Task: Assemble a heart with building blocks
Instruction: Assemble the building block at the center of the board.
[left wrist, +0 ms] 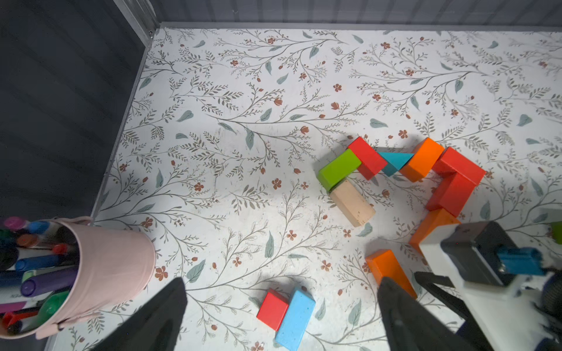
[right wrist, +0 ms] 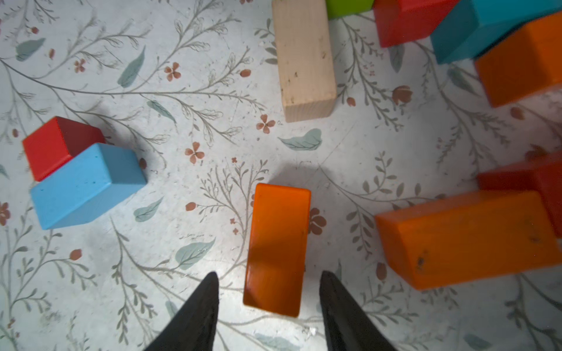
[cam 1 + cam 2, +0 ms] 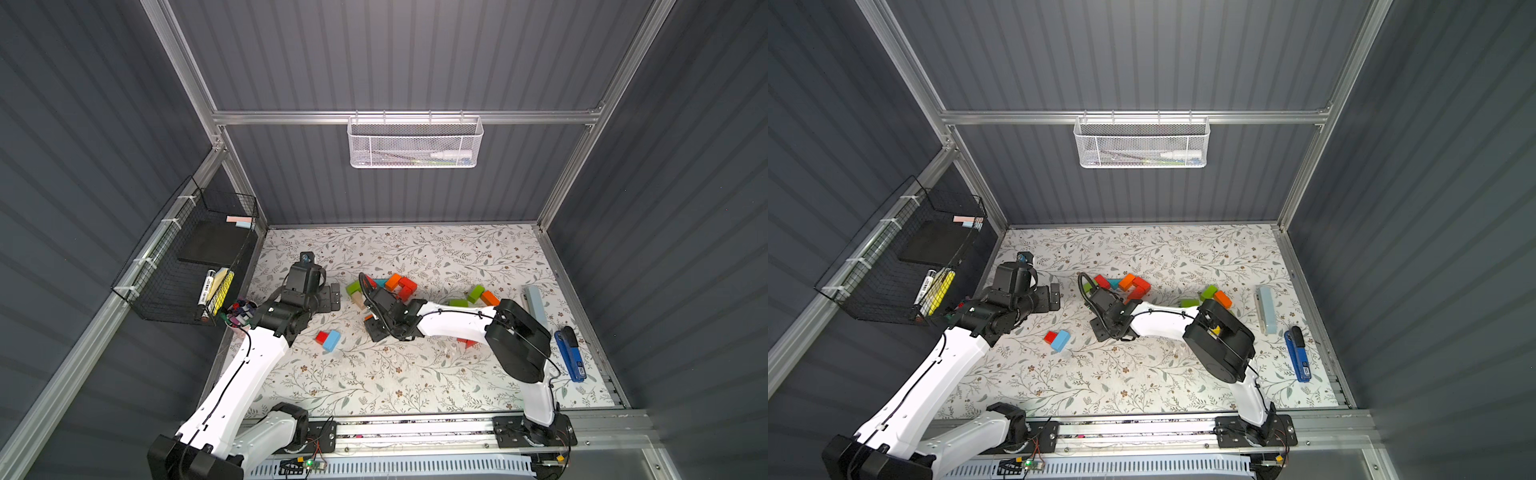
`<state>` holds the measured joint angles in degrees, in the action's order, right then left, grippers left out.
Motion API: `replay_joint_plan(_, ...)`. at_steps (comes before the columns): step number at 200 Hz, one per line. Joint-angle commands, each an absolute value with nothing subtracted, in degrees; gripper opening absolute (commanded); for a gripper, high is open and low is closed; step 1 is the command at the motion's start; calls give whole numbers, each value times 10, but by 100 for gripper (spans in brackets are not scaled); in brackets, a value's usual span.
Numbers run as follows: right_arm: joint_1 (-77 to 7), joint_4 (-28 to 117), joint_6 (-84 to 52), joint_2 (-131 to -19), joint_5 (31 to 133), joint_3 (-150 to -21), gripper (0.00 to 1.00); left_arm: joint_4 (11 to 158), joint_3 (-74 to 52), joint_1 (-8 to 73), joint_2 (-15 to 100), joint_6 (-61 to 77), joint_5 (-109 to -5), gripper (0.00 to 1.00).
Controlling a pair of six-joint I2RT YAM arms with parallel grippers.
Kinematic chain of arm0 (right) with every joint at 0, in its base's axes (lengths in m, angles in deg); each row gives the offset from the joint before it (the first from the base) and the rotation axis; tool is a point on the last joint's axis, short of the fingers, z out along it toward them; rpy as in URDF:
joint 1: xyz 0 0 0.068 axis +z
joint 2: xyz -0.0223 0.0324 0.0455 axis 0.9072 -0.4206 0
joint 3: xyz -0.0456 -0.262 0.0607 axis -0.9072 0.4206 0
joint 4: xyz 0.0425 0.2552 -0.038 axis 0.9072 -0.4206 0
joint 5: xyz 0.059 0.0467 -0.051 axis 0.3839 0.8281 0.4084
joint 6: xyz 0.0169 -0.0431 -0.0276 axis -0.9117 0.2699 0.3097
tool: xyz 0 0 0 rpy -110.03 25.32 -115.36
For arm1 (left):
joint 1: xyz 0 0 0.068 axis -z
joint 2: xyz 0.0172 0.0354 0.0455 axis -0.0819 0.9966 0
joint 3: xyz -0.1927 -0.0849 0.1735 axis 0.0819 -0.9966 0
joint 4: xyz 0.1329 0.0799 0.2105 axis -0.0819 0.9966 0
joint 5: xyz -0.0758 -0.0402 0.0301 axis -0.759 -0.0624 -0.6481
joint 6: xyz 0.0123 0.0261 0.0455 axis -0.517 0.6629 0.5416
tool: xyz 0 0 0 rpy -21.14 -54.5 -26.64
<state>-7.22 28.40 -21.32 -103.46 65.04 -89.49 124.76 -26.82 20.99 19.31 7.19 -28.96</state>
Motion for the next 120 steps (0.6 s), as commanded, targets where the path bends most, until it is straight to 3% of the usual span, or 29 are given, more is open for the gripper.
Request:
replay_joint_plan(1, -71, 251, -199, -1052, 631, -918, 55, 1237, -287, 211, 189, 90, -265, 99)
replay_joint_plan(27, -70, 245, -192, -1067, 623, -930, 52, 1231, -298, 211, 186, 90, -270, 99)
replay_joint_plan(70, -70, 245, -159, -1074, 606, -932, 35, 1226, -301, 211, 187, 88, -278, 99)
replay_joint_plan(120, -80, 255, -124, -1076, 604, -935, 29, 1222, -303, 211, 185, 86, -292, 99)
